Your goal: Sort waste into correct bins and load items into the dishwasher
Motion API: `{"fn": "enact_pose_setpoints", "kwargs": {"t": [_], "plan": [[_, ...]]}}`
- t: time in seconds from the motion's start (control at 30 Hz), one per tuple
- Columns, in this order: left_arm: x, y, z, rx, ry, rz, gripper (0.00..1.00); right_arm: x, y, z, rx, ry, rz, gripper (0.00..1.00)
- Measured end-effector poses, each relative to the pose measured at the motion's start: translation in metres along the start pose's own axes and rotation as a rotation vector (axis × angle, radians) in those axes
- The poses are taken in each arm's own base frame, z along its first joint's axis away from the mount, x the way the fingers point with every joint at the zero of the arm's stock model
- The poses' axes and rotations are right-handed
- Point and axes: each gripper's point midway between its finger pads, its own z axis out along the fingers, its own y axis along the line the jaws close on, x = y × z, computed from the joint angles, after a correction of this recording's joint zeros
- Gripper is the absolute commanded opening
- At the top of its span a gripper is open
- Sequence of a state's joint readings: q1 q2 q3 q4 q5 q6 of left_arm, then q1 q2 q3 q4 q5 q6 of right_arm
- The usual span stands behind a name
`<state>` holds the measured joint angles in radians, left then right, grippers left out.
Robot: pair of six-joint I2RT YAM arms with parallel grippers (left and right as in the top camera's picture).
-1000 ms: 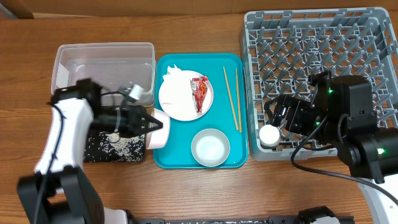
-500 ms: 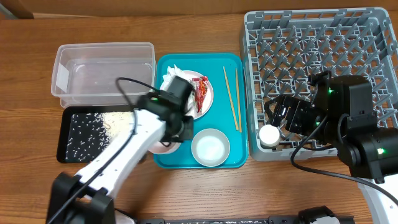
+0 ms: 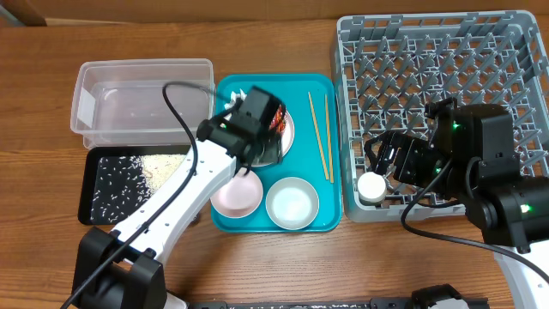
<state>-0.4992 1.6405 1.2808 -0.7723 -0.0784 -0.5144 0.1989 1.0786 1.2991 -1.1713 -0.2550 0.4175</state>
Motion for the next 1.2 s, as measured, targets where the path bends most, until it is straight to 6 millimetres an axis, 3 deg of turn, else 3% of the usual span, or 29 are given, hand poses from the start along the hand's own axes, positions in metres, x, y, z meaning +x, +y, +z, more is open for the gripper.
{"fn": "enact_pose_setpoints", "kwargs": {"t": [0.1,0.17,0.27,0.4,0.43,0.47,0.53,0.57,0.7,0.8,0.87,1.03,1.13,1.17,1.2], "plan": [[-0.032,-0.001,0.001,0.018,-0.11,0.022,0.71,0.001,0.0,0.0,0.001,0.003,0.001,1.0],[-0.044,0.004,0.016,0.006,-0.133,0.027,0.71,0.003,-0.001,0.0,0.005,0.011,0.003,1.0],[-0.046,0.014,0.052,-0.025,-0.105,0.026,0.71,0.005,-0.003,0.0,0.01,0.02,0.006,1.0],[-0.03,0.035,0.099,-0.082,-0.01,0.026,0.67,0.005,-0.003,0.0,0.011,0.021,0.007,1.0],[-0.024,0.039,0.108,-0.094,0.013,0.032,0.62,0.005,-0.003,0.0,0.011,0.022,0.007,1.0],[-0.02,0.043,0.115,-0.106,0.031,0.033,0.51,0.005,-0.003,0.0,0.011,0.022,0.007,1.0],[-0.015,0.047,0.123,-0.118,0.052,0.041,0.17,0.005,-0.003,0.0,0.011,0.021,0.007,1.0],[-0.014,0.047,0.125,-0.12,0.055,0.042,0.04,0.005,-0.003,0.0,0.012,0.022,0.007,1.0],[-0.018,0.044,0.121,-0.115,0.058,0.052,0.04,0.005,-0.003,0.0,0.012,0.022,0.007,1.0],[-0.015,0.043,0.11,-0.12,0.104,0.054,0.04,0.006,-0.003,0.0,0.011,0.022,0.007,1.0],[-0.023,0.04,0.091,-0.12,0.104,0.054,0.04,0.006,-0.003,0.0,0.012,0.023,0.007,1.0],[-0.078,0.041,0.007,-0.14,-0.081,0.03,0.04,0.006,-0.003,0.0,0.013,0.025,0.008,1.0],[-0.105,0.064,-0.038,-0.183,-0.194,-0.023,0.04,0.006,-0.003,0.0,0.014,0.026,0.008,1.0],[-0.109,0.076,-0.046,-0.207,-0.21,-0.045,0.09,0.006,-0.003,0.0,0.013,0.026,0.009,1.0],[-0.112,0.09,-0.05,-0.233,-0.217,-0.07,0.4,0.006,-0.003,0.0,0.013,0.026,0.008,1.0]]}}
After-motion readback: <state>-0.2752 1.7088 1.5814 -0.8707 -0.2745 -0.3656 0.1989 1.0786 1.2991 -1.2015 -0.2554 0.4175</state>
